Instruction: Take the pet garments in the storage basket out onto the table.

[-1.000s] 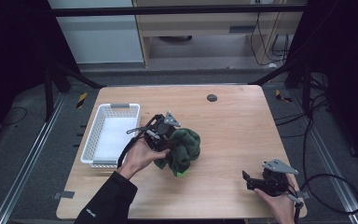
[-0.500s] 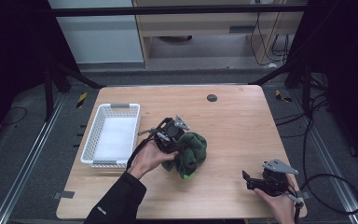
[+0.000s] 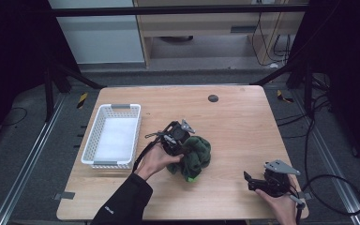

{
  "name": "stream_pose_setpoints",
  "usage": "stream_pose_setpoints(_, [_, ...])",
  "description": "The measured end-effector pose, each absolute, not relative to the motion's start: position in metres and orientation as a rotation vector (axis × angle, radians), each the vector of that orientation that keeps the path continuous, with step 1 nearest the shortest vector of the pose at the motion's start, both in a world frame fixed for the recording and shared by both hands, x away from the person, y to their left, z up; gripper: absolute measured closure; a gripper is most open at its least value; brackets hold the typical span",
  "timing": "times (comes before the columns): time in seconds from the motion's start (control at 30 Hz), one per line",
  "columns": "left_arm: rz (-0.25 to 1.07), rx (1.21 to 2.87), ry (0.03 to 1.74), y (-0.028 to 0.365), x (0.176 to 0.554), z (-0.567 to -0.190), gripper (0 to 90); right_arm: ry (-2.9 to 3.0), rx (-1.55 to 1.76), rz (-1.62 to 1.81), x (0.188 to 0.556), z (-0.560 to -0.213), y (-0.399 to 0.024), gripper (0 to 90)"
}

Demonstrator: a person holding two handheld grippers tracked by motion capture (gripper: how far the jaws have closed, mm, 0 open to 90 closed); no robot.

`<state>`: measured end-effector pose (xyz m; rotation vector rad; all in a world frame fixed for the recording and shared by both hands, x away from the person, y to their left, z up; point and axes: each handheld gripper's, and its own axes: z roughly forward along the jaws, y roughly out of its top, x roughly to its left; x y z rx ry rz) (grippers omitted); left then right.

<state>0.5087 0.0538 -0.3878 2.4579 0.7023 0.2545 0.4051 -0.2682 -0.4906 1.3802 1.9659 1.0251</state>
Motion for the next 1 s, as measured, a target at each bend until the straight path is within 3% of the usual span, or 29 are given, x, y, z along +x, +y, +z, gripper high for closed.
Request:
stream_pose_setpoints(0.4, [0.246,2.482,0.727,0.053,0.512,-0.408,68.4,1.97,1.375,1.019,0.405,-0.491,-0.268,7.8])
stream_pose_setpoints(1.0, [0.254,2.482,0.743,0.056,0.512,-0.426,49.5,1.98,1.38,1.018,0.405,-0.492,-0.268,7.4])
